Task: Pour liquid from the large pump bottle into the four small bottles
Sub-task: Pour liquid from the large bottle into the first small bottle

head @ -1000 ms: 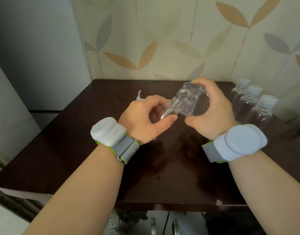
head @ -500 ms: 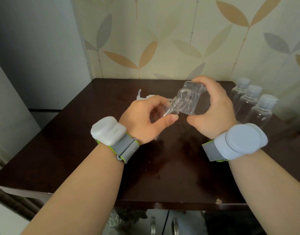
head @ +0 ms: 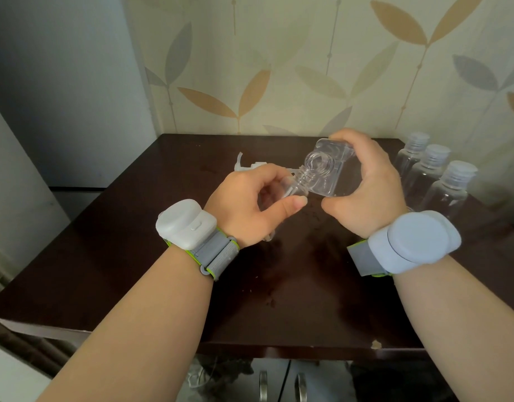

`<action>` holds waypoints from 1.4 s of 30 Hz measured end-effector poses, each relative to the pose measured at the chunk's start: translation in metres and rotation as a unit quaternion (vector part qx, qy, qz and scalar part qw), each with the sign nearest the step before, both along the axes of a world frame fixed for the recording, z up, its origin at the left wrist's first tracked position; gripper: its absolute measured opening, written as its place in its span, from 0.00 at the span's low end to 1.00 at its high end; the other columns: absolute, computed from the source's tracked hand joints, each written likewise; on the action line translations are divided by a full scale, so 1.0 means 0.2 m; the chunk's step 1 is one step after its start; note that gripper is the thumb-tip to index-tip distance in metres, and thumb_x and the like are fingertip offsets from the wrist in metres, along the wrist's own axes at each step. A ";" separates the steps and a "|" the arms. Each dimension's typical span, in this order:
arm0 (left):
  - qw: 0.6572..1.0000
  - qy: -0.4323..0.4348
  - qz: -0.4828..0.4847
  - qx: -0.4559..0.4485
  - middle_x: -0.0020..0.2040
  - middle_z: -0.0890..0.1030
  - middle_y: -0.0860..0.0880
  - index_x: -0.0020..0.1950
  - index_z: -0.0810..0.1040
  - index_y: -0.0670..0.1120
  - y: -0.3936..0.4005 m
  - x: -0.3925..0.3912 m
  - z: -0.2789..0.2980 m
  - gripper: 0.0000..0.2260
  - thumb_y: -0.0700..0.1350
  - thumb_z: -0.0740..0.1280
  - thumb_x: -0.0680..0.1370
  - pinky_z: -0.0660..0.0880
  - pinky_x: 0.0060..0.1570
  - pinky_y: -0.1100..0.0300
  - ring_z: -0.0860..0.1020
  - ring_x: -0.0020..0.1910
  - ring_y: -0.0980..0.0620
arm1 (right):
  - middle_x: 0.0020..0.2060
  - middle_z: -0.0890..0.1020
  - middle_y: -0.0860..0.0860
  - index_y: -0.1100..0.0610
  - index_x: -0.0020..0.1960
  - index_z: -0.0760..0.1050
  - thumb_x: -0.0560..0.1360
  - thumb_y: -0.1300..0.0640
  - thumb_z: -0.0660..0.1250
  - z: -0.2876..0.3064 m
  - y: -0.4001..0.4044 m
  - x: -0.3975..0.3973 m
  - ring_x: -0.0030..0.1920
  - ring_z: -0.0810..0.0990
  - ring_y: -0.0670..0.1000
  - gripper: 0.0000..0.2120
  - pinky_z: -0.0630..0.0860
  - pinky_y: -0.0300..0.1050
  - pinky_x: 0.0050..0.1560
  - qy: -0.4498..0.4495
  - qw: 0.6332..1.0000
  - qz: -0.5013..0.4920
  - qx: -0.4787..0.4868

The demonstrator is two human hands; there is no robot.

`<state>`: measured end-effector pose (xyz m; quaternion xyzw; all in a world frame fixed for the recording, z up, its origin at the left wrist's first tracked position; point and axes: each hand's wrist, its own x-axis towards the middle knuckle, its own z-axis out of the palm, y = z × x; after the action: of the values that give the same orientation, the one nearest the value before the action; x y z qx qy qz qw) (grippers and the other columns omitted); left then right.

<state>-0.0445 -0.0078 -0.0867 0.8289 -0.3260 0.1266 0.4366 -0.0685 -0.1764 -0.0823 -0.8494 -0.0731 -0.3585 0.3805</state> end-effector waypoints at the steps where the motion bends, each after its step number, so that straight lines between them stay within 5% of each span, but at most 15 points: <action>1: 1.000 -0.001 -0.001 0.001 0.39 0.81 0.46 0.49 0.78 0.44 0.00 0.00 0.00 0.10 0.49 0.70 0.72 0.64 0.30 0.75 0.70 0.26 0.64 | 0.47 0.72 0.49 0.55 0.58 0.72 0.57 0.72 0.69 0.00 0.00 0.00 0.50 0.68 0.50 0.31 0.66 0.55 0.59 0.001 1.000 -0.001 0.000; 15: 1.000 0.011 0.006 0.002 0.36 0.79 0.53 0.48 0.78 0.48 -0.01 0.00 0.00 0.14 0.55 0.65 0.68 0.66 0.32 0.72 0.71 0.29 0.63 | 0.45 0.71 0.47 0.57 0.57 0.72 0.57 0.72 0.69 0.00 0.01 0.00 0.47 0.64 0.41 0.29 0.66 0.55 0.58 -0.007 1.000 0.000 -0.002; 30: 1.000 0.008 -0.002 0.001 0.33 0.75 0.56 0.47 0.76 0.49 0.00 0.00 0.00 0.06 0.47 0.70 0.72 0.64 0.30 0.76 0.71 0.26 0.65 | 0.46 0.71 0.47 0.57 0.58 0.72 0.58 0.72 0.69 0.00 0.01 0.00 0.49 0.65 0.46 0.30 0.65 0.54 0.58 -0.004 1.000 -0.007 -0.009; 42: 1.000 0.003 0.002 0.002 0.34 0.76 0.56 0.49 0.78 0.46 0.00 0.00 0.00 0.11 0.51 0.68 0.71 0.64 0.31 0.75 0.71 0.27 0.65 | 0.45 0.70 0.46 0.57 0.57 0.72 0.58 0.72 0.69 0.00 0.01 -0.01 0.48 0.65 0.44 0.29 0.65 0.55 0.58 0.000 1.000 -0.003 -0.010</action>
<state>-0.0440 -0.0084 -0.0869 0.8309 -0.3236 0.1240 0.4353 -0.0696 -0.1743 -0.0820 -0.8533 -0.0746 -0.3592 0.3705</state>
